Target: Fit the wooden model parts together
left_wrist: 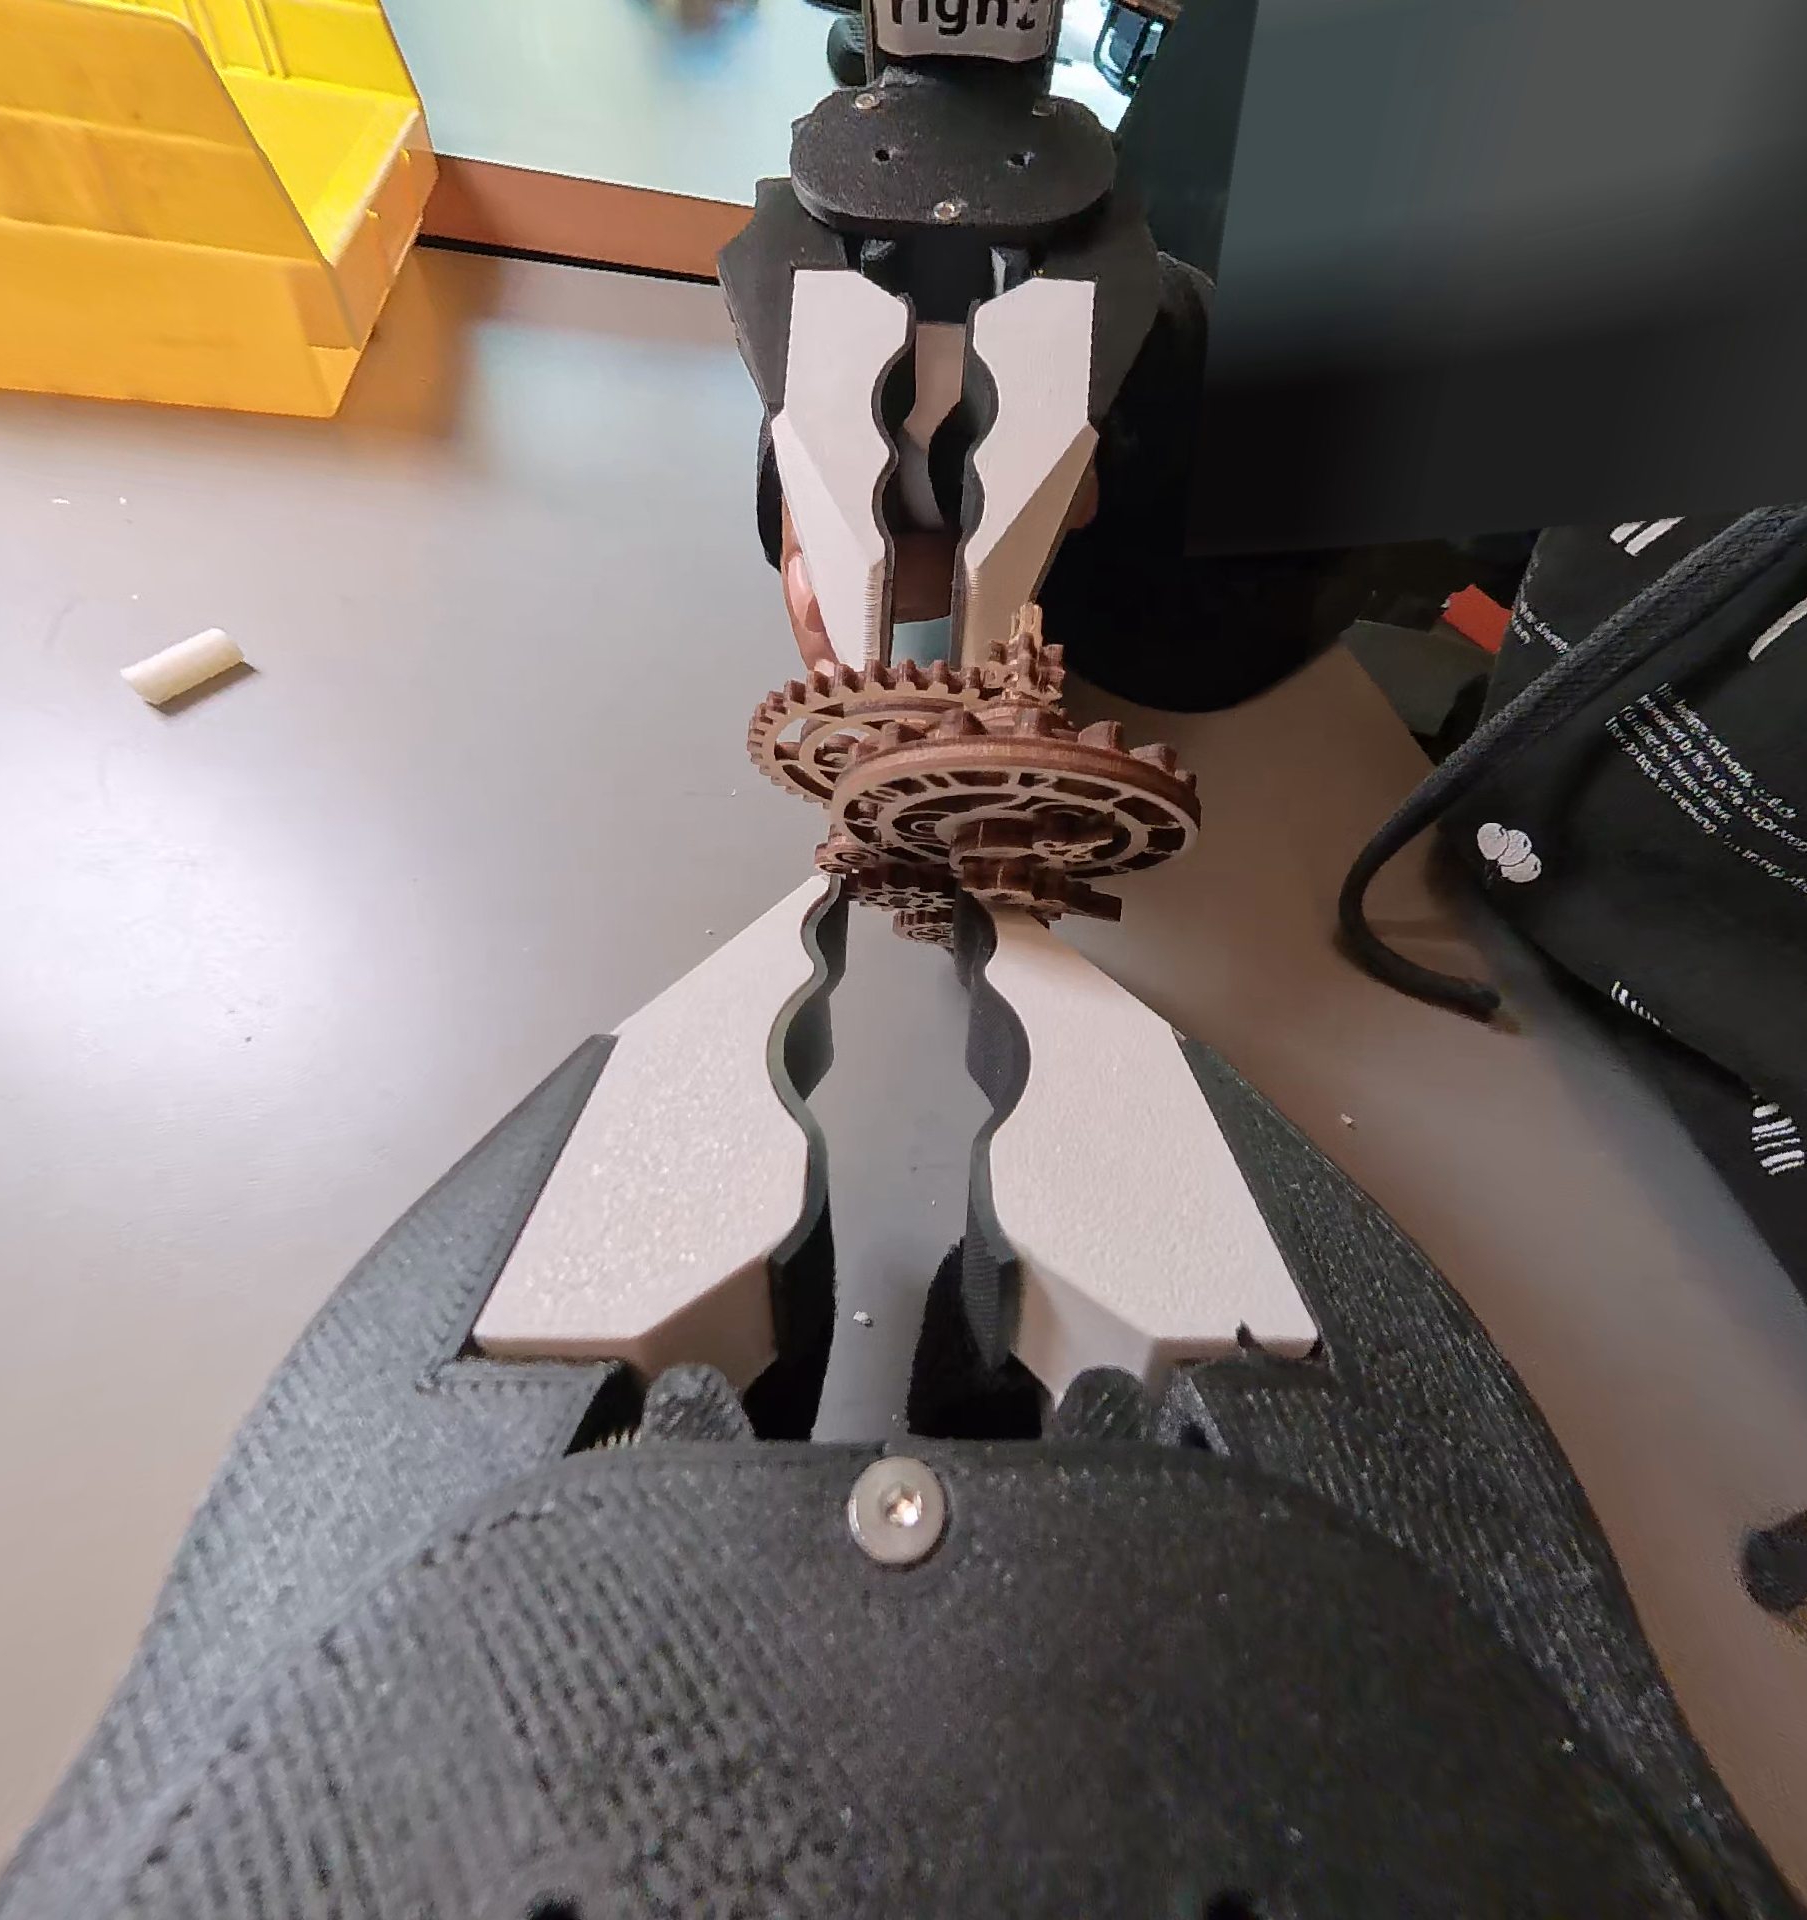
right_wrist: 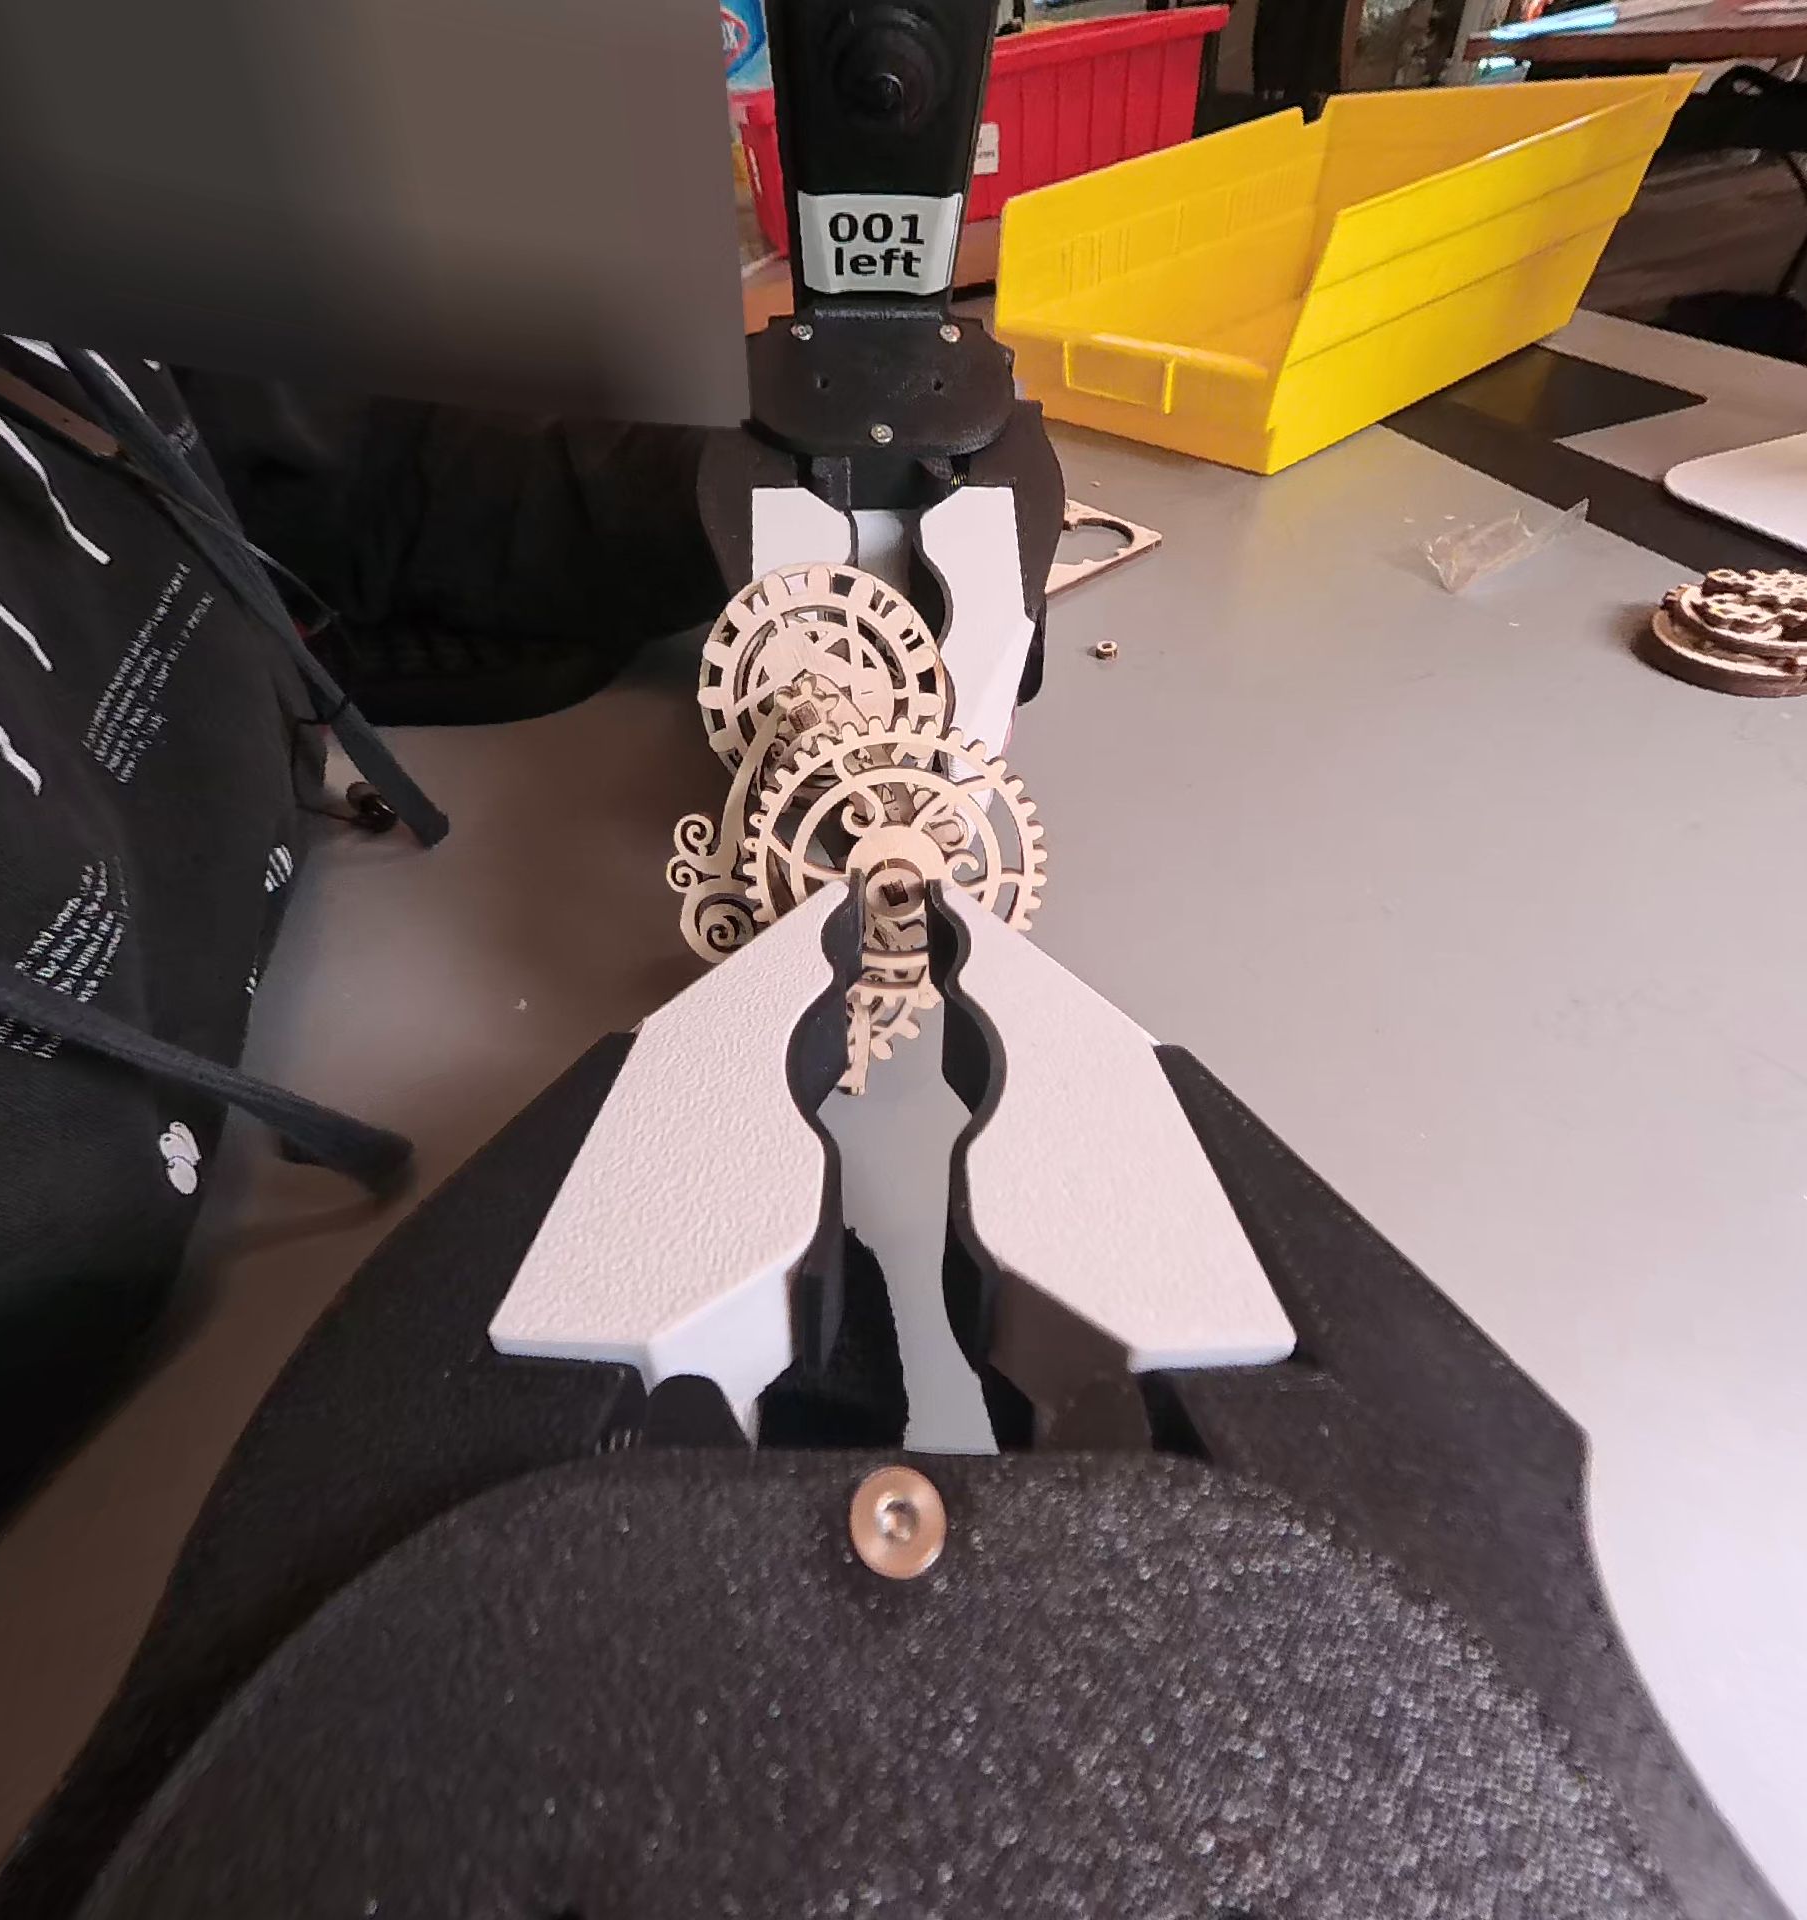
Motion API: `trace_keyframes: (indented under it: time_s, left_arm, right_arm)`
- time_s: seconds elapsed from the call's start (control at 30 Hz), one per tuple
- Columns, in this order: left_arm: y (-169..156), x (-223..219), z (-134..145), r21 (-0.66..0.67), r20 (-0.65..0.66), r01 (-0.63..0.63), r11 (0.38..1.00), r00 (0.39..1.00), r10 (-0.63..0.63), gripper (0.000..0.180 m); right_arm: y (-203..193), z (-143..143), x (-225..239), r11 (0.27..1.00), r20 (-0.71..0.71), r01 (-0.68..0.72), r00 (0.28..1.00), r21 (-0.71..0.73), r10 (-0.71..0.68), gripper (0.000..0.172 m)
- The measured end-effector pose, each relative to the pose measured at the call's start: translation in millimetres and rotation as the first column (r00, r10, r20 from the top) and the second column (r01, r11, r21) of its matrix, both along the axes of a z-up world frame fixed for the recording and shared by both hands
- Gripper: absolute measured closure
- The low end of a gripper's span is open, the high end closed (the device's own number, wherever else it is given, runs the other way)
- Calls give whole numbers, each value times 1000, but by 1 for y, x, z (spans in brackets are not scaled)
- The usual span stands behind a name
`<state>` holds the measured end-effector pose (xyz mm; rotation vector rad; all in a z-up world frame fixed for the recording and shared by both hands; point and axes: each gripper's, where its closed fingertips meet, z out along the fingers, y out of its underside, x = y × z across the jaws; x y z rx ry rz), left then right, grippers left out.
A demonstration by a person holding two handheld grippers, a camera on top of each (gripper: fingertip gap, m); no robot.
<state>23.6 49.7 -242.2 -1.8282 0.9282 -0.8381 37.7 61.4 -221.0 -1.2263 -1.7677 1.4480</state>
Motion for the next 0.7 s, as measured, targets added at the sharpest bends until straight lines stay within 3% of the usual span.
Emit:
trace_keyframes:
  time_s: [0.17, 0.37, 0.7]
  left_arm:
    - [-2, 1, 0, -5, -3, 7, 1000, 1000, -7, 162]
    - [-3, 3, 6, -8, 19, 9, 1000, 1000, -9, 162]
    - [-5, 6, -1, -11, -54, 13, 1000, 998, -14, 163]
  right_arm:
    - [-3, 1, 1, 1000, 1, -11, 1000, 0, 11, 162]
    - [-5, 5, 2, 993, 3, -4, 1000, 115, 4, 163]
    - [-7, 1, 3, 972, 42, -4, 999, 237, -6, 163]
